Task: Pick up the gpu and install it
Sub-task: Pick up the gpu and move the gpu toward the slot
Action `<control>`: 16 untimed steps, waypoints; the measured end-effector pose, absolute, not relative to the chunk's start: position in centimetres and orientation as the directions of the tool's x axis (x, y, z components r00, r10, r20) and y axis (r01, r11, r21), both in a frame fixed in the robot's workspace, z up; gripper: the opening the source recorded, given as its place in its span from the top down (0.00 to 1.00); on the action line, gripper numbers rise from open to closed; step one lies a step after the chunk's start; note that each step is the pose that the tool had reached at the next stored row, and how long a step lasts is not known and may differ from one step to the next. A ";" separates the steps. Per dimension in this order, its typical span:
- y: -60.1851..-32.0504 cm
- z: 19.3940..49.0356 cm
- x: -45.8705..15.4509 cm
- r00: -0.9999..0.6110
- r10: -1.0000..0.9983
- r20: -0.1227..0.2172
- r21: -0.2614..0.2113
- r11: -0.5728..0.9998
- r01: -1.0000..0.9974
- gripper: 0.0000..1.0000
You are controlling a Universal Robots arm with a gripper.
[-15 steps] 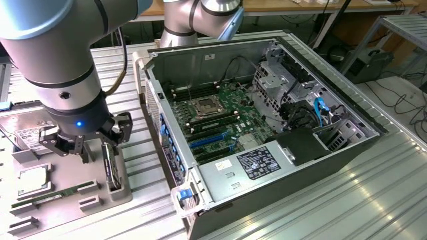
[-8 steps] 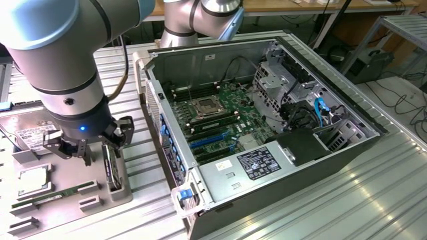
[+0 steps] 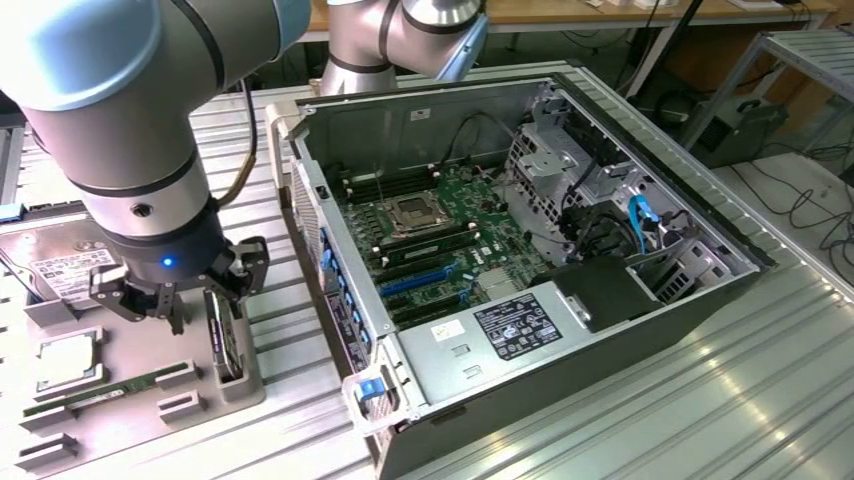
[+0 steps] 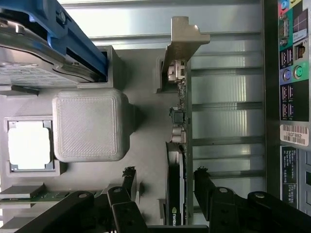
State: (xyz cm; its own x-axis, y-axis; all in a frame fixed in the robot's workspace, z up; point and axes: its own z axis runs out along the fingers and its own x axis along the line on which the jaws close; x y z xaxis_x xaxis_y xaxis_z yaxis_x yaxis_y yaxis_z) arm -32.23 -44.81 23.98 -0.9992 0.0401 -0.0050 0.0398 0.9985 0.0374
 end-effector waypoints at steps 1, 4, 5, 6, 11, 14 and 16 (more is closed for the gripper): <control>-44.8 23.9 -32.2 -0.999 0.040 -0.005 0.037 0.999 0.040 0.40; -44.8 23.8 -32.2 -0.999 0.040 -0.005 0.037 0.999 0.040 0.40; -44.8 23.8 -32.2 -0.999 0.040 -0.005 0.037 0.999 0.040 0.40; -44.8 23.8 -32.2 -0.999 0.040 -0.005 0.037 0.999 0.040 0.40; -44.8 23.5 -32.2 -0.999 0.040 -0.005 0.037 0.999 0.040 0.40; -44.8 23.4 -32.2 -0.999 0.040 -0.005 0.037 0.999 0.040 0.40; -44.8 23.3 -32.2 -0.999 0.040 -0.005 0.037 0.999 0.040 0.40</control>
State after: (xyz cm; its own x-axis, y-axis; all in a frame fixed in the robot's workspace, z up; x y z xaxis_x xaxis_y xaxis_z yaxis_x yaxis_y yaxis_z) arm -32.23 -44.82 23.31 -0.9992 0.0401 -0.0049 0.0399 0.9985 0.0373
